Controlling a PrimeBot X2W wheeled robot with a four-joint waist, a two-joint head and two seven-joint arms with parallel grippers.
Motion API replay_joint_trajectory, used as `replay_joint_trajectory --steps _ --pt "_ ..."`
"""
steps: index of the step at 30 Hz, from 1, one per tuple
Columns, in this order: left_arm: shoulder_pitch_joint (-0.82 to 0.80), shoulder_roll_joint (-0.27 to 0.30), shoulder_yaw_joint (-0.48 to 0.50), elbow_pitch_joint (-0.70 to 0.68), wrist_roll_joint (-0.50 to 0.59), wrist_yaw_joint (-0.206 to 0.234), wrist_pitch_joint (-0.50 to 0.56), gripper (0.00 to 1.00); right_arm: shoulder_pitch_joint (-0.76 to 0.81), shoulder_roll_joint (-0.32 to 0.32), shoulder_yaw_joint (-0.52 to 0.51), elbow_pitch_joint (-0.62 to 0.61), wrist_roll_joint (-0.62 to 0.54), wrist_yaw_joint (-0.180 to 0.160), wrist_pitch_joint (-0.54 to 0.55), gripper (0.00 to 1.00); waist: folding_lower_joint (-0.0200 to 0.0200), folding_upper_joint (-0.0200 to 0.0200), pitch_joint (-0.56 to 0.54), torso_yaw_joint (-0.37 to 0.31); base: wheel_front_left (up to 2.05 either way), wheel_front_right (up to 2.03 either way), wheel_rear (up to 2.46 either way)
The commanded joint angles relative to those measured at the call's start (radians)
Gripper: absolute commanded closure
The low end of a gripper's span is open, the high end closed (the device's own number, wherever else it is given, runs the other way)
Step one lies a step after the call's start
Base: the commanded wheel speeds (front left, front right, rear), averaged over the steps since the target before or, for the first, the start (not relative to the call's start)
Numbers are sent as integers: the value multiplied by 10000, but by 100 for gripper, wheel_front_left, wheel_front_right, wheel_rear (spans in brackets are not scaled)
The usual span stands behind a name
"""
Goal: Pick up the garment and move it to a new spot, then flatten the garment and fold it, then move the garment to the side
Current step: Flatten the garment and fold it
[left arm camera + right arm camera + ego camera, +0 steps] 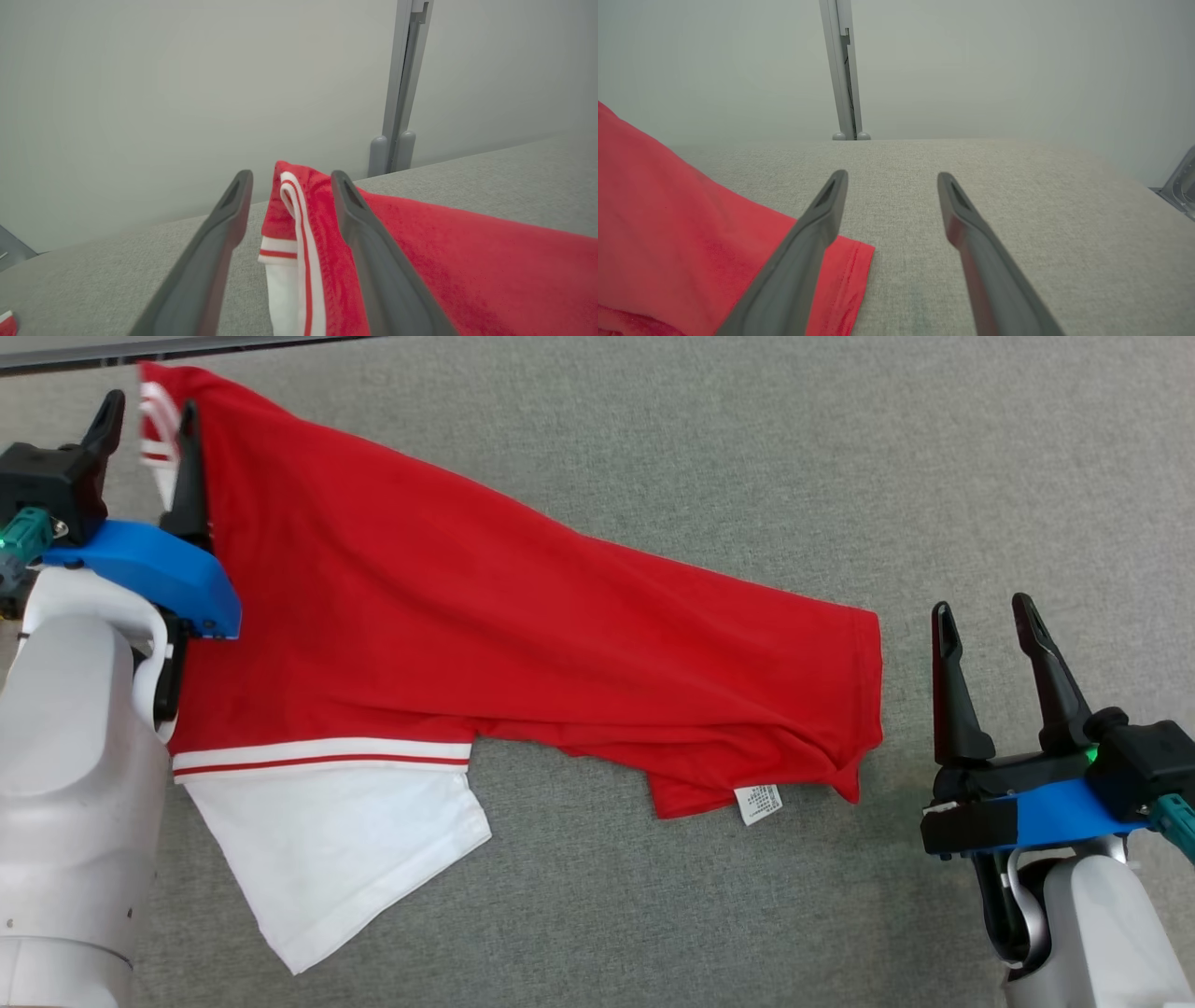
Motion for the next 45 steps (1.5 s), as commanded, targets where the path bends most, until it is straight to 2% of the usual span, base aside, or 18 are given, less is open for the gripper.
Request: replay_joint_trajectory --steps 1,4,6,16,24,35,45 --pt "54 28 -6 8 -11 38 -74 0 -62 -6 -25 19 13 1 -37 0 -1 0 -46 15 0 0 0" --pt "423 -32 73 16 -82 50 -126 0 28 -6 -88 71 -16 1 -37 0 -1 0 -291 132 0 0 0" --pt "738 -114 200 -442 -107 123 -136 0 129 -6 -102 112 -38 1 -37 0 -1 0 -508 239 0 0 0" --pt "3775 -640 1193 -4141 171 688 -136 0 527 -8 -44 363 -115 1 -37 0 -1 0 -1626 904 0 0 0" --pt "5975 -1278 1879 -6235 614 823 -136 0 841 -7 2 564 -109 1 -35 0 -1 0 -2300 1371 0 0 0" --pt "7862 -1942 1933 -6691 1061 604 -136 0 1293 -11 -14 828 -24 1 -37 0 -1 0 -3028 1782 0 0 0" --pt "8080 -2207 2111 -6742 1226 511 -137 0 1410 -9 -25 1095 15 1 -37 0 -1 0 -3083 1904 0 0 0"
